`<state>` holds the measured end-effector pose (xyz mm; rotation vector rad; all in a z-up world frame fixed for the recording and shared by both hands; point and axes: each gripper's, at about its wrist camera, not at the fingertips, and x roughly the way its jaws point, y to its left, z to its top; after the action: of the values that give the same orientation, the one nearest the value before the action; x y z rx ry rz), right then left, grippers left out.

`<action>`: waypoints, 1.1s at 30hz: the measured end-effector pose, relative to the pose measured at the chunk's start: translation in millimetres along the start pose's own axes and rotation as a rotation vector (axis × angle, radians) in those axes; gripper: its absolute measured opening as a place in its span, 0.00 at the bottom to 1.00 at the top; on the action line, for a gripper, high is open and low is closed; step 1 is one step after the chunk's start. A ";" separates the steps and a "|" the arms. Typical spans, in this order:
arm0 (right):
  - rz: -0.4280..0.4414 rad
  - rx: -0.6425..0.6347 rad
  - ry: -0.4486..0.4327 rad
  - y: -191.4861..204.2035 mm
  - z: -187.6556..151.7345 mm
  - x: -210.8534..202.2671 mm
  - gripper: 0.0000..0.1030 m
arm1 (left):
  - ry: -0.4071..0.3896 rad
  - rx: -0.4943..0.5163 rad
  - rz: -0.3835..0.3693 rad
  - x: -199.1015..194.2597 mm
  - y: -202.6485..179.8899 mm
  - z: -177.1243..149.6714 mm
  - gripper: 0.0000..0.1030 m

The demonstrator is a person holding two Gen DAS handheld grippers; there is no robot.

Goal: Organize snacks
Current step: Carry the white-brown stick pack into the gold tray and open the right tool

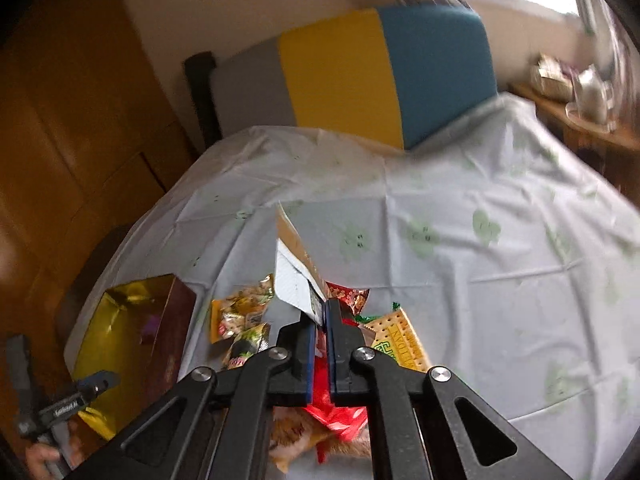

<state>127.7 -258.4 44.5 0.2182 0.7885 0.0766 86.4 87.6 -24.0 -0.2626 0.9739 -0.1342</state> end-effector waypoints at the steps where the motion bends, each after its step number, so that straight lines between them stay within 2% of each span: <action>1: 0.012 -0.015 -0.009 4.0 -0.7 -8.2 0.05 | -0.006 0.007 0.000 -3.4 -0.4 -2.8 0.53; 6: 0.094 -0.062 -0.033 28.8 -4.6 -34.0 0.03 | -0.014 0.009 0.001 -13.4 2.0 -11.6 0.53; 11: 0.217 -0.100 -0.017 63.6 -8.9 -46.5 0.03 | -0.043 -0.004 0.017 -27.9 11.9 -16.2 0.53; 17: 0.402 -0.125 0.049 117.3 -15.1 -41.0 0.03 | -0.063 -0.052 0.044 -40.5 35.8 -19.1 0.53; 21: 0.531 -0.116 0.137 159.1 -20.0 -20.3 0.03 | -0.070 -0.092 0.056 -45.7 52.5 -22.5 0.53; 25: 0.541 -0.183 0.223 202.4 -29.8 9.4 0.03 | -0.083 -0.107 0.066 -50.5 61.6 -25.2 0.53; 29: 0.419 -0.265 0.265 224.5 -44.2 51.6 0.08 | -0.081 -0.115 0.065 -51.9 66.7 -28.6 0.53; 30: 0.401 -0.274 0.261 223.7 -45.1 58.7 0.12 | -0.079 -0.114 0.064 -51.1 66.8 -28.5 0.53; 31: 0.383 -0.277 0.257 222.4 -45.4 63.2 0.25 | -0.076 -0.113 0.066 -49.9 67.1 -29.4 0.53; 33: 0.363 -0.258 0.255 216.6 -47.1 64.7 0.44 | -0.069 -0.114 0.064 -47.7 67.4 -30.4 0.53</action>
<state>142.5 -29.7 15.6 0.1046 0.9754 0.5549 34.2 158.4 -21.0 -0.3380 0.9217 -0.0109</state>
